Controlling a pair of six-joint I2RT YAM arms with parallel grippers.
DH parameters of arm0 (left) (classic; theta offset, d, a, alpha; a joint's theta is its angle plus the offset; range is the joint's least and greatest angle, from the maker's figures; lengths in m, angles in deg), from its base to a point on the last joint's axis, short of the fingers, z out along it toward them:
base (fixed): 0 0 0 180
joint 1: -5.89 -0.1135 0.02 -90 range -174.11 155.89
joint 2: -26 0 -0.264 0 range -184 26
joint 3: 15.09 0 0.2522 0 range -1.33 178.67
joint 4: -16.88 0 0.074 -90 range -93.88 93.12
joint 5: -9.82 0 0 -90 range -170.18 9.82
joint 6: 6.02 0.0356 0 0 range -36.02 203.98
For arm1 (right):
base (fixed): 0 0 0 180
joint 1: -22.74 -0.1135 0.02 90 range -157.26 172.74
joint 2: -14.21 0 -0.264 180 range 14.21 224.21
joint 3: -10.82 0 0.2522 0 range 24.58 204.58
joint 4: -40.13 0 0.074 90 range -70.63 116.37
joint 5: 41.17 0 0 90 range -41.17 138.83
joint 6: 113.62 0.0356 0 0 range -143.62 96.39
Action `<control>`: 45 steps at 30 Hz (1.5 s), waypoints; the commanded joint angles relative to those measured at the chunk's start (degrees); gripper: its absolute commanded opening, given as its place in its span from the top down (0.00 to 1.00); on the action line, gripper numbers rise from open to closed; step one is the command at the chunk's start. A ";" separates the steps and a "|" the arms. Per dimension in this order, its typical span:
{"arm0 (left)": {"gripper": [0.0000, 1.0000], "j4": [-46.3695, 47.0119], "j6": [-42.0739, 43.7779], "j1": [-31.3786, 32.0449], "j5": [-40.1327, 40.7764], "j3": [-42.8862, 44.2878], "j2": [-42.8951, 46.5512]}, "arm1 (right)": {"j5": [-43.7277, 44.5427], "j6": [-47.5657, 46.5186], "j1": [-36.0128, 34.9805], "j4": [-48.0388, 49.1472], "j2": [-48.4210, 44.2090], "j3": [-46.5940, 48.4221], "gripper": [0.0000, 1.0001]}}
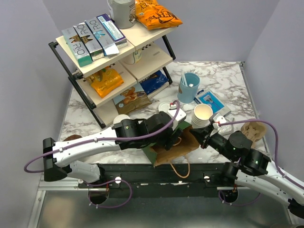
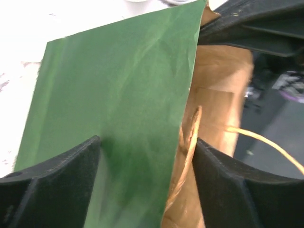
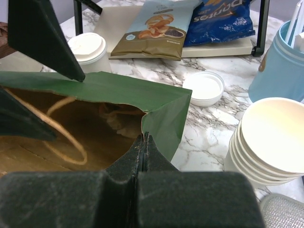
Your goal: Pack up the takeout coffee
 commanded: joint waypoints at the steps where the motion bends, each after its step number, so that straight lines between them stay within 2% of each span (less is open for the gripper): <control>1: 0.45 -4.77 0.76 4.33 15.57 3.61 -1.52 | 1.04 -0.53 0.01 -2.91 -0.97 1.32 0.99; 3: 0.62 -5.82 0.77 5.66 16.81 4.57 -1.69 | 1.31 -0.79 0.01 -3.18 -1.41 0.97 0.99; 7: 0.82 -5.21 0.76 7.50 15.32 4.67 -1.43 | -0.26 -0.88 0.01 -3.35 -1.59 0.71 0.96; 8: 0.85 -5.12 0.68 7.77 15.49 4.58 -1.52 | -0.97 -0.97 0.01 -3.35 -1.59 0.71 0.93; 9: 0.92 -5.21 0.50 8.03 16.10 4.75 -1.60 | -1.41 -1.06 -0.07 -3.44 -1.50 1.14 0.81; 10: 0.97 -5.38 0.24 8.03 16.63 4.93 -1.78 | -2.20 -1.06 0.01 -4.05 -1.41 1.49 0.75; 11: 1.00 -5.65 -0.54 8.03 17.07 5.10 -2.22 | -2.73 -1.32 0.01 -4.49 -1.41 2.02 0.72; 12: 1.00 -5.82 -0.81 8.12 17.34 5.28 -2.31 | -2.73 -1.50 0.01 -4.93 -1.41 2.63 0.62; 14: 1.00 -5.39 -1.43 8.12 17.69 4.84 -2.31 | -2.56 -1.58 0.01 -6.60 -1.58 4.66 0.53; 15: 1.00 -4.95 -1.69 8.21 17.78 4.14 -2.22 | -2.47 -1.50 0.01 -7.21 -1.59 5.36 0.43; 18: 1.00 -3.90 -1.96 8.30 17.95 3.44 -1.52 | -0.45 -0.88 -0.07 -9.24 -2.03 8.96 0.33; 20: 1.00 -2.93 -1.87 8.38 17.87 2.73 -0.73 | -0.62 -0.71 -0.07 -9.07 -2.55 11.59 0.33; 21: 1.00 -2.06 -1.96 8.30 17.95 2.12 -0.47 | -1.23 -0.53 -0.07 -8.72 -2.38 12.21 0.43; 24: 1.00 -0.91 -1.43 8.30 18.30 1.50 0.06 | -8.69 -0.62 -0.07 -9.15 2.51 14.67 0.60; 26: 1.00 -0.38 -1.78 8.30 18.66 0.89 0.59 | -12.56 -1.41 -0.07 -12.05 5.96 15.38 0.66; 27: 1.00 0.67 -1.87 8.30 18.74 -0.16 0.94 | -14.40 -1.84 0.01 -12.66 7.71 14.69 0.72; 31: 1.00 2.87 -1.61 8.30 19.89 -2.63 1.82 | -17.49 -2.03 -0.25 -7.59 10.81 10.39 0.79; 34: 1.00 4.01 -1.35 8.30 19.37 -2.89 2.17 | -18.20 -3.07 -0.60 0.06 11.15 7.13 0.81; 39: 1.00 4.90 -2.04 8.30 20.50 -2.28 2.35 | -13.28 -4.39 -2.97 2.62 15.45 4.93 0.82; 45: 1.00 7.60 -1.00 8.21 21.91 -4.38 3.93 | -1.42 -5.72 -10.18 0.69 16.87 -0.07 0.85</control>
